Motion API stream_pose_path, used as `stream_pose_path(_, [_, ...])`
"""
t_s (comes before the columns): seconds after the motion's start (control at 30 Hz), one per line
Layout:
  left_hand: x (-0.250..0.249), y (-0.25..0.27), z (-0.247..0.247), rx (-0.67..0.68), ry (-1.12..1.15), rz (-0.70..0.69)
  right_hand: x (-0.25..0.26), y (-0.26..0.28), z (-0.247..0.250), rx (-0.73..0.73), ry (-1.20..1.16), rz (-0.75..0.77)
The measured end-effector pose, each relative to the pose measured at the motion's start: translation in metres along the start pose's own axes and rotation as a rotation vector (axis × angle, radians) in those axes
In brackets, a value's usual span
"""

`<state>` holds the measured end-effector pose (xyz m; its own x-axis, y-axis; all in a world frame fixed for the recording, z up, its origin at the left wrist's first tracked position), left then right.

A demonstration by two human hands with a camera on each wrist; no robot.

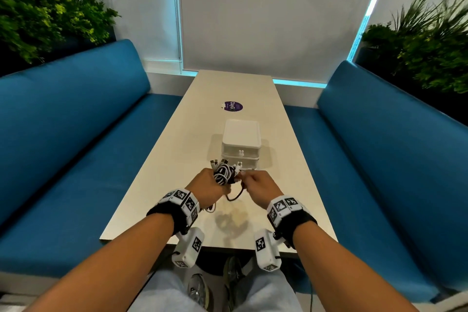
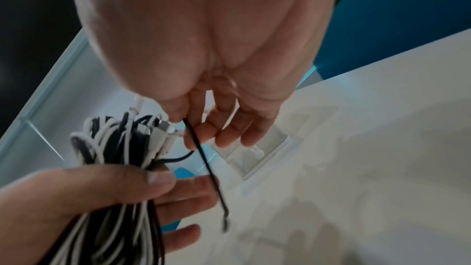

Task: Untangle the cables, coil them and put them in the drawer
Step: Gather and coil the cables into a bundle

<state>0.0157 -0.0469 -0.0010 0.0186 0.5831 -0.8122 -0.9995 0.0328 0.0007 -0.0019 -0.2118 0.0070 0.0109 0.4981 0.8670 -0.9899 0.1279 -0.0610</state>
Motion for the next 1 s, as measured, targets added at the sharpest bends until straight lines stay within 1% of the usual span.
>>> stream_pose_path(0.07, [-0.001,0.003,-0.004,0.039,0.078,0.005,0.008,-0.001,0.003,-0.011,-0.046,0.008])
stream_pose_path(0.2, [-0.011,0.010,-0.006,0.063,0.274,0.018,0.015,-0.001,0.008,-0.006,-0.136,0.016])
stream_pose_path(0.3, [-0.014,0.010,-0.005,0.066,0.249,-0.056,0.014,-0.005,0.010,-0.015,-0.158,-0.017])
stream_pose_path(0.37, [-0.017,0.009,-0.005,0.029,0.213,-0.090,0.012,-0.004,0.007,-0.015,-0.249,-0.108])
stream_pose_path(0.43, [-0.017,0.008,-0.005,-0.019,0.207,-0.087,0.006,-0.002,0.001,0.014,-0.400,-0.278])
stream_pose_path(0.47, [-0.017,0.008,-0.006,-0.025,0.226,-0.079,0.002,-0.001,-0.001,0.042,-0.460,-0.353])
stream_pose_path(0.53, [-0.015,0.009,-0.008,0.000,0.267,-0.060,-0.006,0.000,-0.002,0.088,-0.481,-0.418])
stream_pose_path(0.67, [-0.010,0.010,-0.012,0.050,0.256,-0.024,-0.015,0.001,-0.001,0.145,-0.395,-0.411])
stream_pose_path(0.8, [-0.013,0.014,-0.015,0.047,0.349,-0.026,-0.020,0.003,-0.008,0.134,-0.382,-0.402])
stream_pose_path(0.87, [-0.014,0.014,-0.016,0.023,0.342,-0.034,-0.019,0.002,-0.010,0.100,-0.379,-0.384])
stream_pose_path(0.9, [-0.015,0.012,-0.016,-0.006,0.296,-0.051,-0.019,0.001,-0.010,0.081,-0.367,-0.374])
stream_pose_path(0.93, [-0.015,0.012,-0.015,-0.038,0.244,-0.064,-0.017,0.002,-0.010,0.067,-0.343,-0.360])
stream_pose_path(1.0, [-0.015,0.009,-0.014,-0.080,0.216,-0.069,-0.016,0.005,-0.009,0.064,-0.270,-0.325])
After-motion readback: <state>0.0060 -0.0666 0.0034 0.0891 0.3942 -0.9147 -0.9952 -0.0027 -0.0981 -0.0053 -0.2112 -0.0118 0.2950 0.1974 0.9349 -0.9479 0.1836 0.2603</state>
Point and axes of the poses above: each hand's wrist, its own y-axis away from the middle knuckle, its own z-axis out of the back of the hand, x = y × z, the point moved 4 cm from there along -y, towards the middle knuckle, and after that the axes turned 12 degrees about -x, right-handed, at the moved point
